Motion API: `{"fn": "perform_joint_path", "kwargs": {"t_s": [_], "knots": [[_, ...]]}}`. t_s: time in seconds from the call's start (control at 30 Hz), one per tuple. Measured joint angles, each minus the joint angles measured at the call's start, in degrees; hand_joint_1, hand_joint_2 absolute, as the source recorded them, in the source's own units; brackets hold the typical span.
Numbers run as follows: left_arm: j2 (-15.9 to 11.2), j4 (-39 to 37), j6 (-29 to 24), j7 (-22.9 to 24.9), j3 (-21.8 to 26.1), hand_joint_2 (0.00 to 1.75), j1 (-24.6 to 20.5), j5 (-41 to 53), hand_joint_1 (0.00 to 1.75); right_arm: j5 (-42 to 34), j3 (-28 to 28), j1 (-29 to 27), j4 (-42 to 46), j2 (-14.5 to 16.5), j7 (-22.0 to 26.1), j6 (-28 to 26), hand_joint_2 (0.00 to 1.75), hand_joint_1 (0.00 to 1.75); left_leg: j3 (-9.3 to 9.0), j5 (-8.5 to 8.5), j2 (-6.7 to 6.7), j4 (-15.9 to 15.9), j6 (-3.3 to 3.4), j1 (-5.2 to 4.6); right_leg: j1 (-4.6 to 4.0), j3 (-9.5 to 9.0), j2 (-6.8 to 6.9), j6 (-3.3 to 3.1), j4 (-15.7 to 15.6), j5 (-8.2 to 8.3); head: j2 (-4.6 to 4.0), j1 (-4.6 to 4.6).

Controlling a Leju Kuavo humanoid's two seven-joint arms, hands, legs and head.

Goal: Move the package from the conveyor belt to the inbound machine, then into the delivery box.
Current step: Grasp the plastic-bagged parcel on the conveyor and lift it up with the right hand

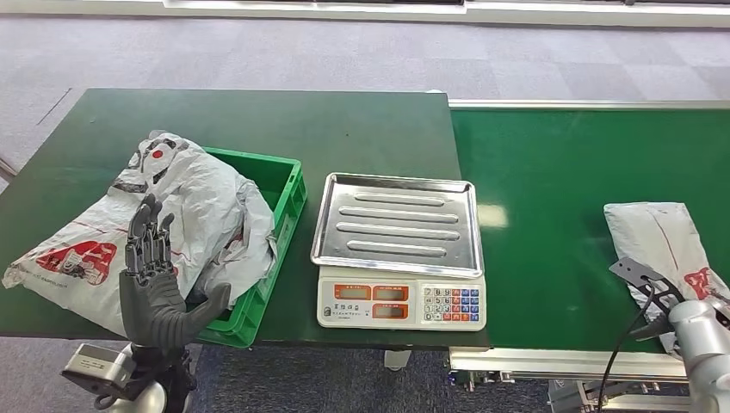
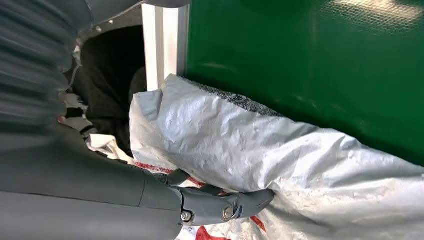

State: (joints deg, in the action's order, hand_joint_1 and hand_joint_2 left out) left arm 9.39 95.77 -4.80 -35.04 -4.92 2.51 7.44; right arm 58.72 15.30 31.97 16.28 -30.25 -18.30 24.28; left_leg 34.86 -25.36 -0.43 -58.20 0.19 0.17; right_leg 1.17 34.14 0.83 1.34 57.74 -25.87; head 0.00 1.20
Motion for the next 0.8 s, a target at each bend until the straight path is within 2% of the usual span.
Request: {"fn": "perform_joint_path", "kwargs": {"t_s": [0.13,0.5,0.8], "knots": [[0.15,-0.59,0.26,0.00,-0.01,1.75,-0.37,0.27,0.00,0.36,0.62,-0.40,0.00,-0.13,-1.78,1.41,1.75,1.75,-0.20,-0.08,-0.20,-0.06,0.11,0.02,-0.01,-0.32,0.16,0.15,-0.07,-0.11,0.00,0.00],[0.30,-0.77,0.63,0.33,-0.01,1.75,-0.68,0.38,0.00,0.49,2.27,-1.15,0.00,-0.99,-0.19,1.26,1.75,1.75,-0.42,-0.22,-0.34,-0.10,0.31,0.08,-0.08,-0.79,0.30,0.24,-0.42,-0.15,0.00,-0.02],[0.51,-0.28,0.87,0.43,-0.02,1.75,-0.71,0.38,0.00,1.32,2.77,-1.64,0.00,-0.92,3.41,-0.79,1.75,1.75,-0.41,-0.26,-0.30,-0.09,0.26,0.16,-0.15,-0.90,0.26,0.23,-0.43,-0.15,0.00,-0.02]]}}
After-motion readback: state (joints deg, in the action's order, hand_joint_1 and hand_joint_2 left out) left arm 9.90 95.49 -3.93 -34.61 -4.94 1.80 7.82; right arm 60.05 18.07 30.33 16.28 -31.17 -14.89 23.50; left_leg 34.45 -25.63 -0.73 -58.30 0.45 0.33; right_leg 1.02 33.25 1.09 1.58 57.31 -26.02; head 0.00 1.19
